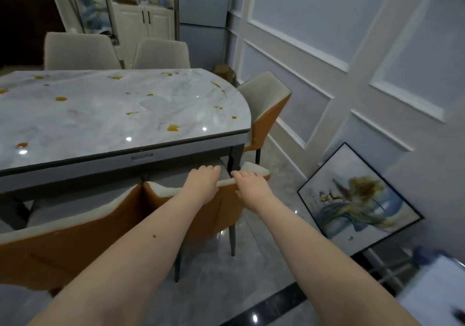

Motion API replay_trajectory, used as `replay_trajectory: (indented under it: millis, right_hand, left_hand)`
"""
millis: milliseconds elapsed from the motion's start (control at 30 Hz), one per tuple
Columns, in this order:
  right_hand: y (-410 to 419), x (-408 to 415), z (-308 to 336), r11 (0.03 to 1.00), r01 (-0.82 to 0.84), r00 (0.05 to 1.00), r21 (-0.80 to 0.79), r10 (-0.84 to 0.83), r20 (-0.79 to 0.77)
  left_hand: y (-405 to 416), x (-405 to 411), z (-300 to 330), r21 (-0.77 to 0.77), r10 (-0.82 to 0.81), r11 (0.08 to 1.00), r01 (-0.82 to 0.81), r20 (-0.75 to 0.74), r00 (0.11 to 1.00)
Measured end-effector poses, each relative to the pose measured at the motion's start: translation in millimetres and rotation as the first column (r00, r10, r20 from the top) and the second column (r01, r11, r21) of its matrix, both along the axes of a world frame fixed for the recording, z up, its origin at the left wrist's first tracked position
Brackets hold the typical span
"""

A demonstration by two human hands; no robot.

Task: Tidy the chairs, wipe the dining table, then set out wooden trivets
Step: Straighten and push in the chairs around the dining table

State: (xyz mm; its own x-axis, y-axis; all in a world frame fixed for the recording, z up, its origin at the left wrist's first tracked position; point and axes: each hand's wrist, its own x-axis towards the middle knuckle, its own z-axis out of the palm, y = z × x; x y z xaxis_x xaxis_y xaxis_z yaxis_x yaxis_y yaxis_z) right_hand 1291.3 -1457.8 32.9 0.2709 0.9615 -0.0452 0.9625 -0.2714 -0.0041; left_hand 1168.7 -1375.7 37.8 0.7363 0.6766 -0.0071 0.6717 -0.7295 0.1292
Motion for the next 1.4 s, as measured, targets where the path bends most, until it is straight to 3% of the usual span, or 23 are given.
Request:
replay_trajectory:
  millis: [300,533,933,1400]
  right_hand:
    - [-46.2,158.3,3.6,0.989,0.135,0.991,-0.065,-0.133,0.032]
    - [-13.5,279.4,-1.4,0.972,0.218,0.976,-0.084,-0.216,0.029]
    - [60.5,465.6,10.0,0.955,0.278,0.960,-0.099,-0.278,0.012]
    - [211.9,723.8,8.2,0.995,0.068,0.997,-0.070,-0.069,-0.018]
  left_hand:
    - [-16.7,165.7,7.6,-0.004,-0.184,0.983,0.184,-0.038,0.982]
    - [22.6,296.5,0.3,-0.028,-0.252,0.968,0.251,-0.099,0.963]
    - [124.5,480.1,-7.0,-0.105,-0.233,0.970,0.221,-0.118,0.965]
    - [246.1,713.4,-20.2,-0.093,-0.018,0.996,0.016,-0.021,1.000]
